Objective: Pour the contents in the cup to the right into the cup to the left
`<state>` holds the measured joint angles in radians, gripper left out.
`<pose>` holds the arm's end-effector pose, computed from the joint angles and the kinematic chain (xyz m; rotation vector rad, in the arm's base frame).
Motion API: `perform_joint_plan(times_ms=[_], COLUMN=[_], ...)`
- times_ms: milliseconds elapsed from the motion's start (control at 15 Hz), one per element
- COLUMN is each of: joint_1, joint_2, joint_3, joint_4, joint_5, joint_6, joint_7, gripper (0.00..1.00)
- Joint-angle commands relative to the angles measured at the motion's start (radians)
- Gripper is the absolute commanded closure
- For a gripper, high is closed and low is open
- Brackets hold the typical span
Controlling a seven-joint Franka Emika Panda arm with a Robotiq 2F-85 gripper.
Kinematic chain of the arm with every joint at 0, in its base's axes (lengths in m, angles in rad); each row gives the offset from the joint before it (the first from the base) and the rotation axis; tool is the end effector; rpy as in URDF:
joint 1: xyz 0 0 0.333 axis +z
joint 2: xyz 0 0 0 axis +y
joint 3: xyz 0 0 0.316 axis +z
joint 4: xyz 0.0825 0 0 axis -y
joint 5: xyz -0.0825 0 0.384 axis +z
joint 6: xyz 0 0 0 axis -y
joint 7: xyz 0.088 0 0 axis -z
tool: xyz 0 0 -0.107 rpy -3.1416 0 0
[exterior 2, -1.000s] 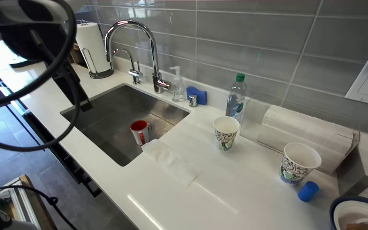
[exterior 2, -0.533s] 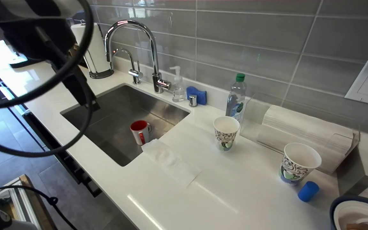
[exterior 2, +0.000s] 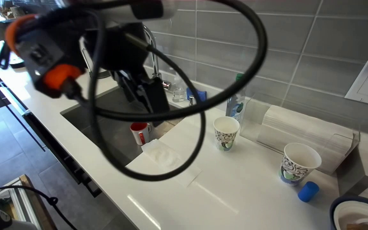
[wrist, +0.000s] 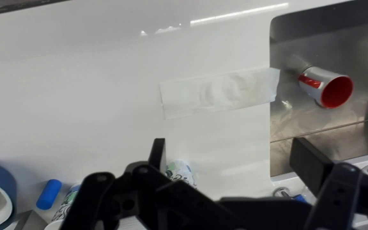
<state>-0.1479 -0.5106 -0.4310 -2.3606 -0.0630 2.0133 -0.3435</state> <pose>0.3430 -0.2479 0.5101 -3.0381 0.2669 -0.2686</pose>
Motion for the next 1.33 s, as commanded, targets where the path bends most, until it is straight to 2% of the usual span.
perform_joint_plan(times_ms=[0,333,467,733,933,1000,1067,1267], joint_1=[-0.015,-0.026,-0.040,-0.103,-0.179,-0.204,-0.197,-0.232], joint_2=[0.178,0.378,0.457,0.612,0.728,0.754,0.669,0.735], joint_3=[-0.016,-0.057,-0.062,-0.025,0.022,0.042,0.055,0.081], joint_4=[0.110,0.255,0.311,0.428,0.542,0.587,0.475,0.547], joint_5=[0.034,0.123,0.193,0.325,0.437,0.453,0.377,0.403], joint_6=[0.103,0.195,0.223,0.266,0.255,0.199,0.258,0.237], joint_7=[-0.048,-0.178,-0.224,-0.265,-0.300,-0.279,-0.253,-0.251], gripper=[0.00,0.00,0.00,0.00,0.00,0.00,0.00,0.00])
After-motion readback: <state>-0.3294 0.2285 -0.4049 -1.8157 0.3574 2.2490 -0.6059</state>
